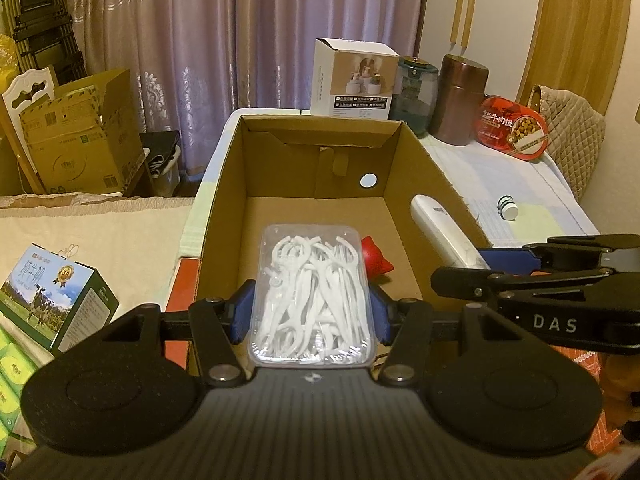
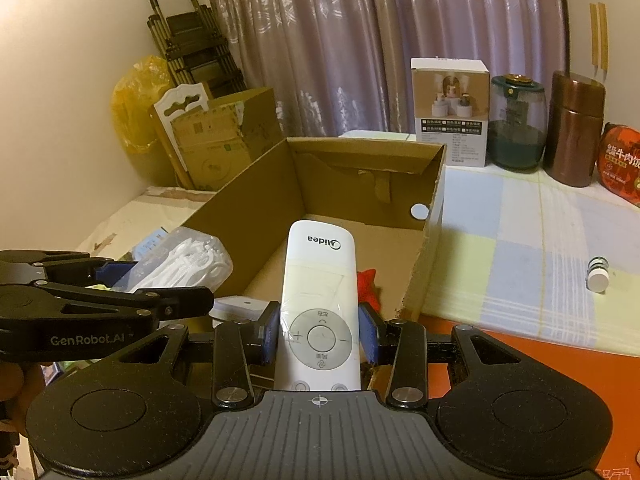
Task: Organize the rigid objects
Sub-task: 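Open the left tool to drop the floss box while the right tool releases the remote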
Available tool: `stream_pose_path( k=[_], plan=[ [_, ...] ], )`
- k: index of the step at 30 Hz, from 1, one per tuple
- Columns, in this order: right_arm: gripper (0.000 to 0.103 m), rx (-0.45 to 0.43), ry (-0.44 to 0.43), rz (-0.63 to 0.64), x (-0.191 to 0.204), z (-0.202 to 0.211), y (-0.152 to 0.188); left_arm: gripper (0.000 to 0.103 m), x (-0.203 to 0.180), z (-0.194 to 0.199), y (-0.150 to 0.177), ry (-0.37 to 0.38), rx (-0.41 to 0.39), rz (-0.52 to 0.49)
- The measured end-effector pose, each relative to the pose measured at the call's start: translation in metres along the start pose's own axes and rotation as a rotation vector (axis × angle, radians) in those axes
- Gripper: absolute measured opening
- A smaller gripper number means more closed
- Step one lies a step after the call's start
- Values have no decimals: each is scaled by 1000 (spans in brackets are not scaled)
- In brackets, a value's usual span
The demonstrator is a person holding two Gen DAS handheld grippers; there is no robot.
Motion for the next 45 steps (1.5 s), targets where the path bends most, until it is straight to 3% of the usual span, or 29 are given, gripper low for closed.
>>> stream_pose_path(
  k=[11,22,45],
  plan=[
    [38,5,1,-3,-1,-1,-1,53,1,-6,1,5,2,-6],
    [38,4,0,-2,1,0,-1,56,3,10,-11,-19,-56,-5],
    [38,4,-23,7,12,0,4,56,3,12,-6,-30,-54,-5]
  ],
)
Point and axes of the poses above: each gripper's, at about its wrist camera, not at the fingertips, and z roughly against the way its jaws point, x to its left, y to its underside, the point moved 10 cm from there along -z, roughly the way its jaws point, and after that the axes turned 8 degrees about y, right-handed, at the moved point
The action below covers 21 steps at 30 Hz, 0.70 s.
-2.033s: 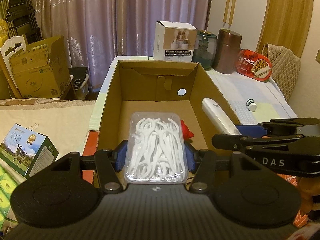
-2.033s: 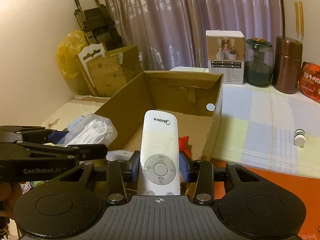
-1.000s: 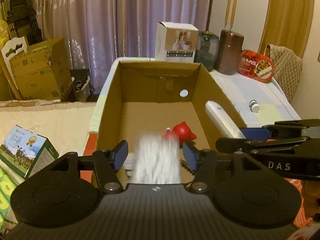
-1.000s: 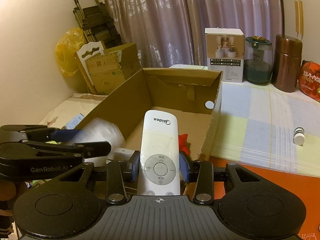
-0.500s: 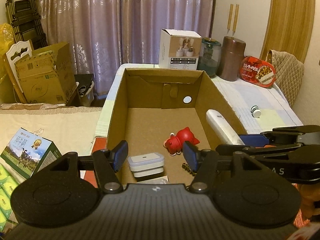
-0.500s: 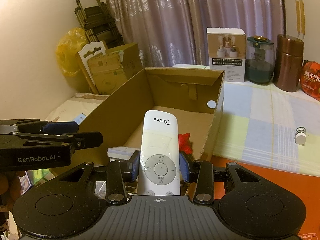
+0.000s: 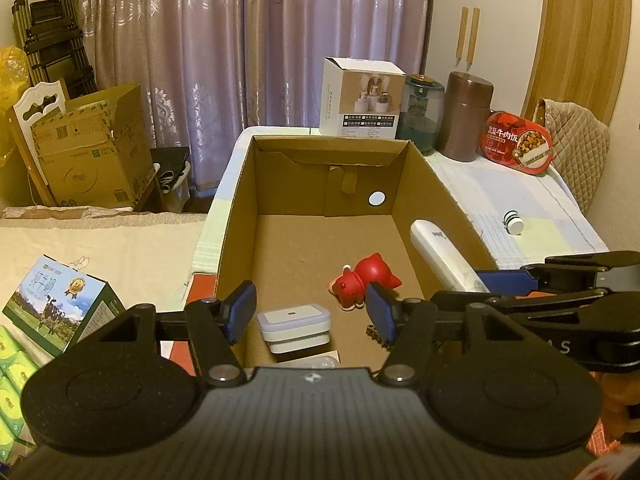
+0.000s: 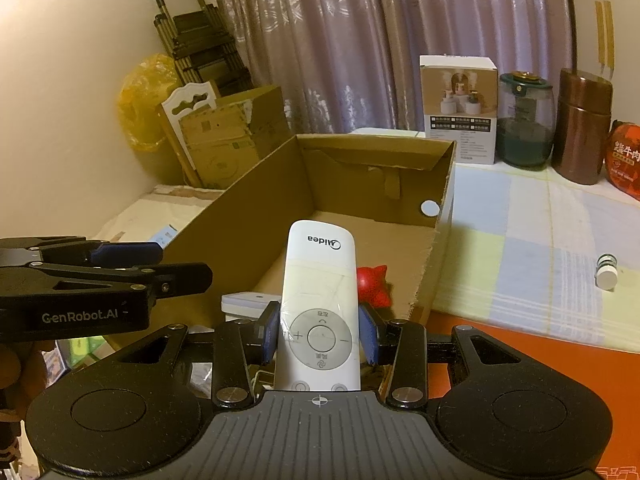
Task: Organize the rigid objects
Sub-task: 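Open the left tool to drop the floss box while the right tool releases the remote, then move both open tools back toward the long white remote and pill bottle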
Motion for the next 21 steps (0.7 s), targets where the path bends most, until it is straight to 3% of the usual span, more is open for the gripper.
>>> stream_pose_path(
  k=[15,19,21],
  plan=[
    [38,-21,-9,8,0,2,-5,56,-1,0,1,-2,6,2],
    [55,-48,2,-3,-2,5,-9,56,0,0,1,-3,6,2],
    [55,-57,1,-11,-4,6,-10,56,0,-1,1,-2,7,2]
  ],
)
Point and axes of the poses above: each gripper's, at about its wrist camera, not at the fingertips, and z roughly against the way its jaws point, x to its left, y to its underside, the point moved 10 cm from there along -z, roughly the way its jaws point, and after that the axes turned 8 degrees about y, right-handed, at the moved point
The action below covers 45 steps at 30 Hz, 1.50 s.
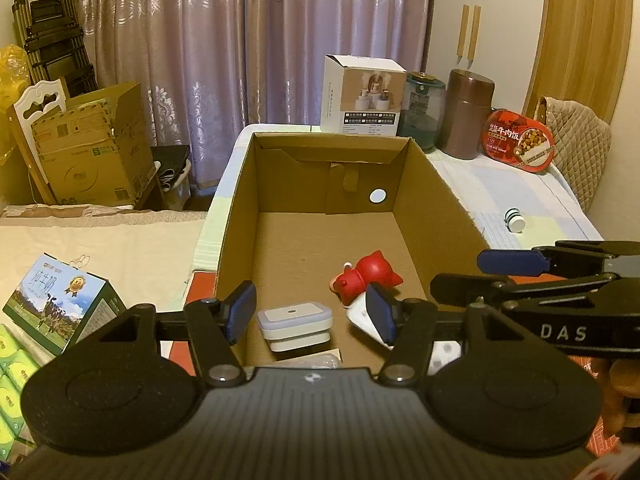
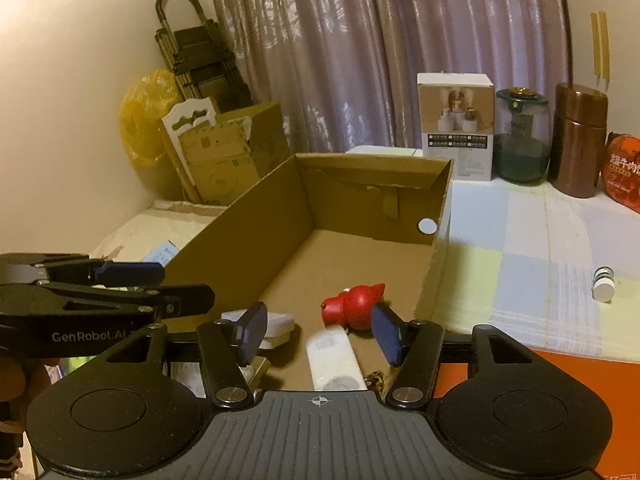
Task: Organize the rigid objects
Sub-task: 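Move both open tools back toward the long white remote and pill bottle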
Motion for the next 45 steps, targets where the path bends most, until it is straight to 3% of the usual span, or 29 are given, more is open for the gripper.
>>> stream_pose_path(
  k=[15,24,34,45],
  plan=[
    [55,-50,13,-24,-11,11,-8,56,-6,0,-4,7,-5,-8],
    [55,-118,56,-57,-34,41,-15,56,-34,10,-13,34,-31,-28],
    [55,-172,204,-184,-111,107,-20,56,-99,16,-26,100,-56,-85],
    [55,-144,376,-178,-195,181,7,59,-186,19,-32,196,-69,-138]
  ],
)
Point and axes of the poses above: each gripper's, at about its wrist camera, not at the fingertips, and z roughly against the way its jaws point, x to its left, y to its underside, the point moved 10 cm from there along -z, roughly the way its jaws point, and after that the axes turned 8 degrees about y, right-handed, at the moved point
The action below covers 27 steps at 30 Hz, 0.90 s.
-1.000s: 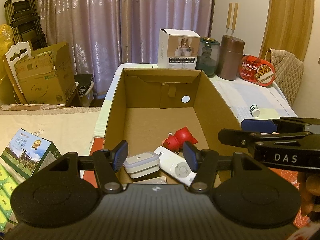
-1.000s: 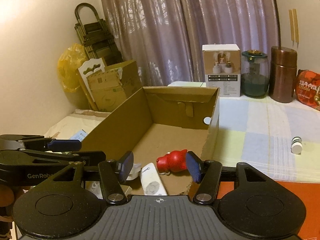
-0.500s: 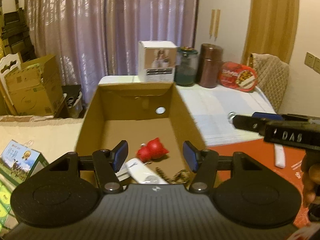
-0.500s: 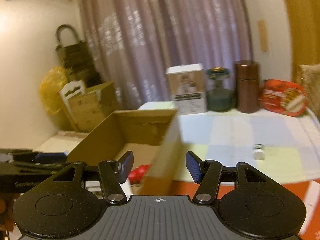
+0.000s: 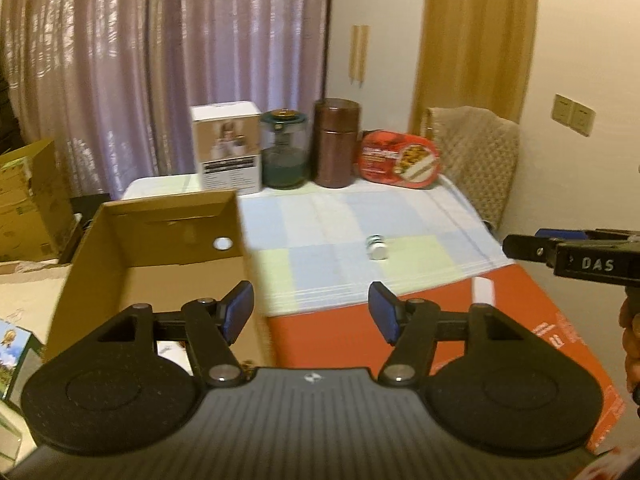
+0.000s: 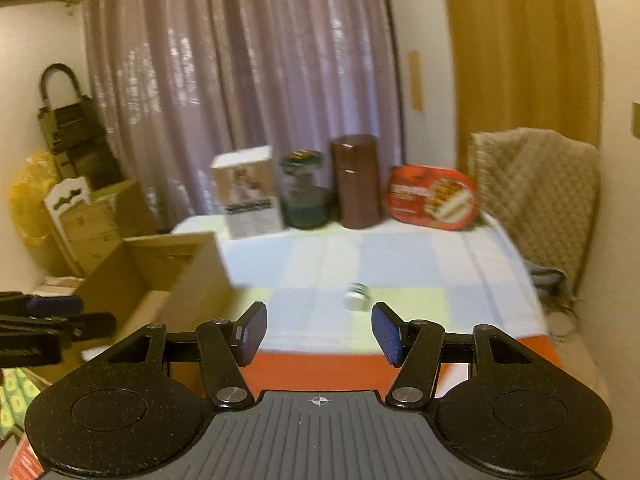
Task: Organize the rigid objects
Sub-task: 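Move both open tools back toward the long white remote and pill bottle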
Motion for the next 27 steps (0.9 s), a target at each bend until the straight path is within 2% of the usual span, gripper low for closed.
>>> stream_pose_path(
  k=[12,22,27],
  plan=[
    [56,128,148,-47,-90,-4,52,60,-57,-34,21,73,59,-40],
    [56,203,184,-100,-124,-30,86,61,-73,-73,37,94,104,-38],
    [56,241,189,-133,-135,-46,101,67,-79,-96,44,91,121,-48]
  ],
)
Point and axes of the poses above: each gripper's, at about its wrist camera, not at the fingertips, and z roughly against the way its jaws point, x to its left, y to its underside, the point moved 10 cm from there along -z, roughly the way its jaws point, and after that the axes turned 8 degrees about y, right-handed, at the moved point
